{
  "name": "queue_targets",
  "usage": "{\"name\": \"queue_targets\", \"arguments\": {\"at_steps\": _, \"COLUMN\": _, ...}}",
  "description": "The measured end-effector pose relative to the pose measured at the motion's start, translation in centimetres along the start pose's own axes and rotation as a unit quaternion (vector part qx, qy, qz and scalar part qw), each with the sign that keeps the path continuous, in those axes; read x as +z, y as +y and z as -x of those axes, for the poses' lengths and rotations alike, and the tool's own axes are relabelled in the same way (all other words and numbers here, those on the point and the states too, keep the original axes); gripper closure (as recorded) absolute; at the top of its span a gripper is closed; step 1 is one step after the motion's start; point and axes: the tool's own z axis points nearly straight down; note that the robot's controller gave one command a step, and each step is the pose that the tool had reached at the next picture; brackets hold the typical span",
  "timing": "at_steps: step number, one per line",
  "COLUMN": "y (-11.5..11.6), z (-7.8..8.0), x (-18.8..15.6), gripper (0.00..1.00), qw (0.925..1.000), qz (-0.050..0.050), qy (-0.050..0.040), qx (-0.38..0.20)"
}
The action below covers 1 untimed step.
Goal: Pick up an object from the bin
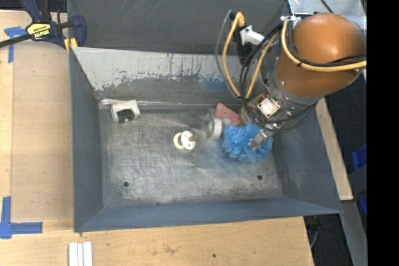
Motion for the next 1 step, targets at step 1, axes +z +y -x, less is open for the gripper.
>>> {"name": "queue_targets", "arguments": {"at_steps": 1, "y": 0.69, "z": 2.47, "x": -4.14, "gripper": 1.0, "qw": 0.9408, "qz": 0.001, "qy": -0.0009, "qx": -0.339}}
